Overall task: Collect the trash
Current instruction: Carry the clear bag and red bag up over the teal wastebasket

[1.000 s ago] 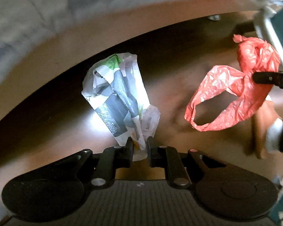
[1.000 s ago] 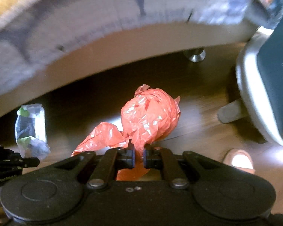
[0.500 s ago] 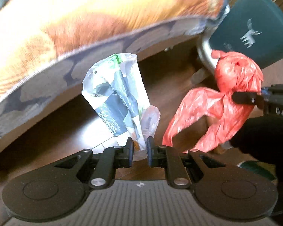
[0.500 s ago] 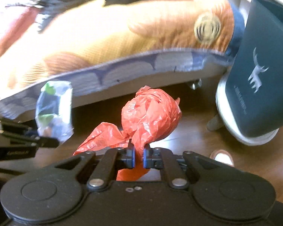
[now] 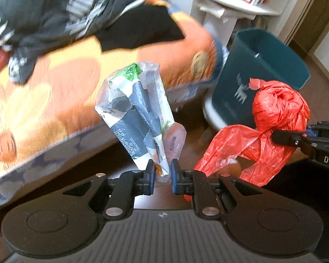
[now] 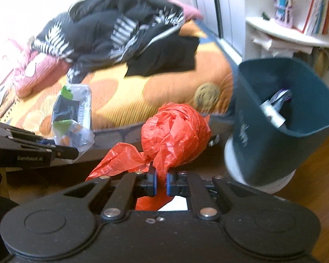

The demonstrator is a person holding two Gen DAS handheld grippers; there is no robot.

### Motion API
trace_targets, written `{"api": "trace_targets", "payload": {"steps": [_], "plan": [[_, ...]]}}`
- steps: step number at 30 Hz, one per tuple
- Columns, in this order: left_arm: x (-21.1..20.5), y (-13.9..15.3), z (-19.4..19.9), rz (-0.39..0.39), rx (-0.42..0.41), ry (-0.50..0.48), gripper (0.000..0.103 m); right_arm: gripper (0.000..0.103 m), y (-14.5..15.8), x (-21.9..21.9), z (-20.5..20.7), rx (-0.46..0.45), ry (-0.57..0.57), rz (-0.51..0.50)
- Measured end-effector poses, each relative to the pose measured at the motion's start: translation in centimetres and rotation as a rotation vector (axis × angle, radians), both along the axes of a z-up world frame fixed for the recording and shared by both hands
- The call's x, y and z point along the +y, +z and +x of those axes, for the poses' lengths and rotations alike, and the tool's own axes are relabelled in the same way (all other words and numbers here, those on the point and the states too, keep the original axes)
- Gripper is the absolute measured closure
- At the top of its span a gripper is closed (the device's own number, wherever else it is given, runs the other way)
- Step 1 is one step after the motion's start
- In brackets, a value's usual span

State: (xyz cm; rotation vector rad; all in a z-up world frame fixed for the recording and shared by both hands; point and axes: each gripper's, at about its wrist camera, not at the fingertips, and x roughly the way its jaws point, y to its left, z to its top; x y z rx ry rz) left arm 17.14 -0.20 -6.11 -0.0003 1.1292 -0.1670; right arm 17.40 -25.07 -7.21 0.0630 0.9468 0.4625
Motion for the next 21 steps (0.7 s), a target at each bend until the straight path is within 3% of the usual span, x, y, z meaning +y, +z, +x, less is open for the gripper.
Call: {"api": "trace_targets", "payload": {"steps": [13,21], "plan": [[-11.4,6.7,6.8,-0.016,-0.115,-0.087,0.089,0.095,4.3,-8.0,4.6,-0.151,-0.117,-0.050],[-18.0,7.3,11.3,-0.021,-0.133,-0.167,0.089,0.095,4.0,-12.2,8.6,-0.182,-0.202,-0.095]]}}
